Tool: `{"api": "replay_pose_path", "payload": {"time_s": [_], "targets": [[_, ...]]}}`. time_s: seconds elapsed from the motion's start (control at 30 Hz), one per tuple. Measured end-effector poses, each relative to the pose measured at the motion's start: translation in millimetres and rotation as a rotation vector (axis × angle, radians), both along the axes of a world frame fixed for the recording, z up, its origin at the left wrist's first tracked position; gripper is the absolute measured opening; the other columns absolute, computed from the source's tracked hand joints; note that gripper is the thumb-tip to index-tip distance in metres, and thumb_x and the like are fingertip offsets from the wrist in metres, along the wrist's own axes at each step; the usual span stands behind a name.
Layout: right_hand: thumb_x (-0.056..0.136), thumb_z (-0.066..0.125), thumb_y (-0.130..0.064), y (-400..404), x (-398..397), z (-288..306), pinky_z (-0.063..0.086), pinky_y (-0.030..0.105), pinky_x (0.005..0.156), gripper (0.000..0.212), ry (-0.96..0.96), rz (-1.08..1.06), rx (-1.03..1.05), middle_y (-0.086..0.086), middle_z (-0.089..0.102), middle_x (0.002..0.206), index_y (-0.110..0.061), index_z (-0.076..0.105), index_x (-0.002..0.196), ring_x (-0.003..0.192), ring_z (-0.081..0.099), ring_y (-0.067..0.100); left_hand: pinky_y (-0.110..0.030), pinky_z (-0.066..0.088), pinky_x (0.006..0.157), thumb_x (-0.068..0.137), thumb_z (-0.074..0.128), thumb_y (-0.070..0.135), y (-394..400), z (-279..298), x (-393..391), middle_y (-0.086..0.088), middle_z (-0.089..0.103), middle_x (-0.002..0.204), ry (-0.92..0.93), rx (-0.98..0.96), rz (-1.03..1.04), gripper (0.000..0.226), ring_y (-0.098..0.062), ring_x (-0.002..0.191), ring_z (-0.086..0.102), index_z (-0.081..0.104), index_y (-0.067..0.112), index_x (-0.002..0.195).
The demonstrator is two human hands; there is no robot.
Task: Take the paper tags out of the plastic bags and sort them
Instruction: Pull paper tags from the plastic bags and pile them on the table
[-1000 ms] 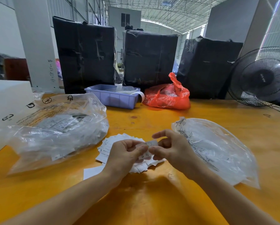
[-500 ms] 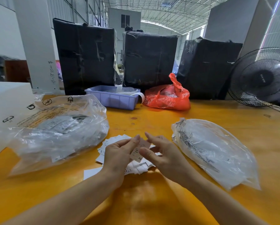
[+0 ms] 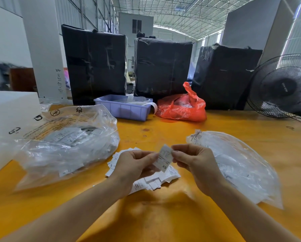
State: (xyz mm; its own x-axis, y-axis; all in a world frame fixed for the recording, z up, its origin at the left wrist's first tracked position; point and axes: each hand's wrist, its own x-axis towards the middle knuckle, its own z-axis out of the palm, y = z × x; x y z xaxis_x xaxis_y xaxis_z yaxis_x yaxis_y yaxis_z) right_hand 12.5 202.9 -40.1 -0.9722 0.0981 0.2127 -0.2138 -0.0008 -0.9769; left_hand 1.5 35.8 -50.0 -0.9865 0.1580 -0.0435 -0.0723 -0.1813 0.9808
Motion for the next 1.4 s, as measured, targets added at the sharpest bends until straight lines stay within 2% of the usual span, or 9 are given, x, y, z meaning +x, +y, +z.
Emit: {"api": "replay_pose_path", "payload": {"time_s": [0.13,0.4,0.5,0.63,0.77,0.87,0.93,1.1,1.4], "targets": [[0.077,0.071,0.003,1,0,3,0.049,0.015,0.054,0.012,0.043,-0.038,-0.049,0.007,0.073,0.073,-0.008,0.071,0.08,0.062,0.067,0.01,-0.017,0.051,0.052,0.078,0.072,0.008,-5,1,-3,-0.013,0.074,0.079,0.04,-0.147,-0.06,0.008,-0.012,0.056,0.067,0.073,0.005,0.084],[0.075,0.072,0.0,5,-1,5,0.053,0.017,0.059,0.012,0.144,-0.08,-0.012,0.004,0.074,0.075,-0.011,0.072,0.08,0.068,0.07,0.013,-0.014,0.044,0.049,0.081,0.071,0.014,-12,10,-7,-0.003,0.074,0.073,0.178,-0.312,-0.077,0.004,-0.005,0.054,0.061,0.071,0.01,0.081],[0.077,0.071,-0.002,23,-6,13,0.053,0.014,0.059,0.015,0.248,-0.245,0.102,0.004,0.073,0.071,-0.015,0.071,0.084,0.065,0.069,0.011,-0.014,0.046,0.049,0.083,0.069,0.012,-35,32,-16,-0.001,0.074,0.07,0.254,-0.33,0.088,0.003,-0.005,0.053,0.061,0.069,0.011,0.08],[0.081,0.067,0.002,69,-15,19,0.049,0.008,0.063,0.012,0.398,-0.627,0.614,0.01,0.071,0.079,-0.006,0.071,0.09,0.065,0.067,0.015,-0.017,0.047,0.049,0.085,0.067,0.015,-99,60,-37,0.0,0.069,0.066,0.366,-0.468,0.569,0.008,-0.006,0.053,0.061,0.069,0.007,0.086],[0.083,0.064,-0.004,116,-27,9,0.051,0.038,0.078,0.013,0.068,-0.661,1.054,0.017,0.071,0.091,0.001,0.072,0.093,0.09,0.064,0.036,-0.03,0.046,0.062,0.087,0.066,0.015,-161,46,-56,-0.015,0.071,0.082,0.374,-0.934,0.848,0.018,-0.027,0.074,0.062,0.072,-0.001,0.082],[0.086,0.066,-0.032,122,-34,-6,0.042,0.032,0.088,0.042,-0.224,-0.477,1.229,0.01,0.064,0.114,-0.005,0.062,0.118,0.115,0.055,0.028,-0.025,0.034,0.05,0.082,0.065,0.006,-178,30,-65,-0.017,0.059,0.059,0.255,-1.173,0.836,0.023,-0.026,0.055,0.05,0.066,-0.001,0.061],[0.083,0.068,-0.037,121,-38,-14,0.038,0.028,0.097,0.054,-0.276,-0.428,1.254,0.006,0.057,0.131,-0.011,0.055,0.129,0.124,0.049,0.021,-0.028,0.038,0.053,0.08,0.064,0.005,-178,28,-67,-0.018,0.059,0.065,0.201,-1.283,0.77,0.014,-0.026,0.058,0.05,0.067,-0.002,0.068],[0.081,0.07,-0.015,117,-35,-14,0.048,0.03,0.071,0.002,-0.089,-0.591,1.16,0.003,0.07,0.089,-0.017,0.07,0.081,0.089,0.063,0.022,-0.042,0.048,0.075,0.083,0.062,0.015,-167,29,-64,-0.021,0.058,0.109,0.29,-1.504,0.774,0.027,-0.037,0.093,0.054,0.066,0.006,0.108],[0.088,0.048,-0.001,117,-37,-13,0.038,0.03,0.058,0.02,-0.078,-0.626,1.296,0.012,0.066,0.079,-0.004,0.065,0.077,0.078,0.063,0.031,-0.056,0.042,0.085,0.075,0.074,0.004,-118,43,-50,-0.031,0.059,0.11,0.694,-1.406,0.842,0.034,-0.049,0.1,0.051,0.067,-0.008,0.105]]}}
